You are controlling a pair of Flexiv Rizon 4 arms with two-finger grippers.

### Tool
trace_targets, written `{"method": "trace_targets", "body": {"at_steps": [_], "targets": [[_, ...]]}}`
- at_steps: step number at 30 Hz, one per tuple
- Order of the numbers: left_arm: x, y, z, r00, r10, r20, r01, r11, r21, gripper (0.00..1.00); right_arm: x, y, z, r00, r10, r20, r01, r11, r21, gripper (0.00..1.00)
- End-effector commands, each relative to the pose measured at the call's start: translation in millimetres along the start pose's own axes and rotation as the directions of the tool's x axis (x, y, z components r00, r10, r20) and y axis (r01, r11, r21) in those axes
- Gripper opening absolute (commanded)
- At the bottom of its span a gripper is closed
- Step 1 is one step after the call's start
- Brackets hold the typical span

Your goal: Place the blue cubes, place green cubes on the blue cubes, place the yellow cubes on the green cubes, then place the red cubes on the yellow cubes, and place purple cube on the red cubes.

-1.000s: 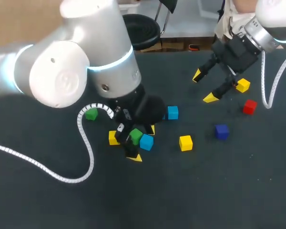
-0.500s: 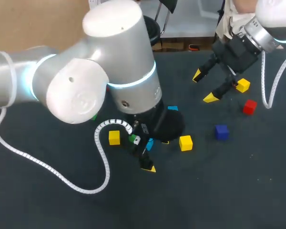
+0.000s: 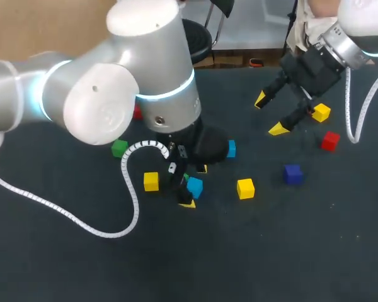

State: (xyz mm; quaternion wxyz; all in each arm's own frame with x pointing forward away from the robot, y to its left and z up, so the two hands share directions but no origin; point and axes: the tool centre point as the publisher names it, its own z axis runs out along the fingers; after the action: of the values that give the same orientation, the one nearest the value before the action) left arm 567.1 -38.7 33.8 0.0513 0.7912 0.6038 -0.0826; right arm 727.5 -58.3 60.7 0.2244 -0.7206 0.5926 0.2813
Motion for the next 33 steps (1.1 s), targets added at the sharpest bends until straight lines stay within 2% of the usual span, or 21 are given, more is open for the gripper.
{"method": "trace_targets", "body": {"at_steps": [1, 10, 17, 26, 30, 32, 33], "targets": [[6.7, 9.3, 9.3, 1.0, -0.011, 0.009, 0.011, 1.0, 0.014, 1.0, 0.1, 0.1, 0.0, 1.0, -0.001, 0.001, 0.001, 1.0, 0.001, 1.0], [0.8, 11.1, 20.9, 0.999, -0.016, 0.032, 0.015, 0.999, 0.037, 1.0, 0.1, 0.1, 0.0, 1.0, -0.001, 0.001, 0.001, 1.0, 0.001, 1.0], [16.3, 11.6, 25.0, 0.998, -0.064, 0.015, 0.063, 0.997, 0.038, 1.0, 0.1, 0.1, 0.0, 1.0, -0.001, 0.001, 0.001, 1.0, 0.001, 1.0], [16.6, 13.0, 27.0, 0.998, -0.066, -0.001, 0.066, 0.997, 0.033, 1.0, 0.1, 0.1, 0.0, 1.0, -0.001, 0.001, 0.001, 1.0, 0.001, 1.0], [15.0, 13.5, 28.0, 0.998, -0.06, 0.002, 0.06, 0.998, 0.033, 0.82, 0.1, 0.1, 0.0, 1.0, -0.001, 0.001, 0.001, 1.0, 0.001, 1.0], [14.0, 13.8, 29.1, 0.998, -0.057, 0.002, 0.057, 0.998, 0.032, 0.48, 0.1, 0.1, 0.0, 1.0, -0.001, 0.001, 0.001, 1.0, 0.001, 1.0], [13.7, 13.8, 29.9, 0.998, -0.056, 0.001, 0.056, 0.998, 0.033, 0.45, 0.1, 0.1, 0.0, 1.0, -0.001, 0.001, 0.001, 1.0, 0.001, 1.0]]}}
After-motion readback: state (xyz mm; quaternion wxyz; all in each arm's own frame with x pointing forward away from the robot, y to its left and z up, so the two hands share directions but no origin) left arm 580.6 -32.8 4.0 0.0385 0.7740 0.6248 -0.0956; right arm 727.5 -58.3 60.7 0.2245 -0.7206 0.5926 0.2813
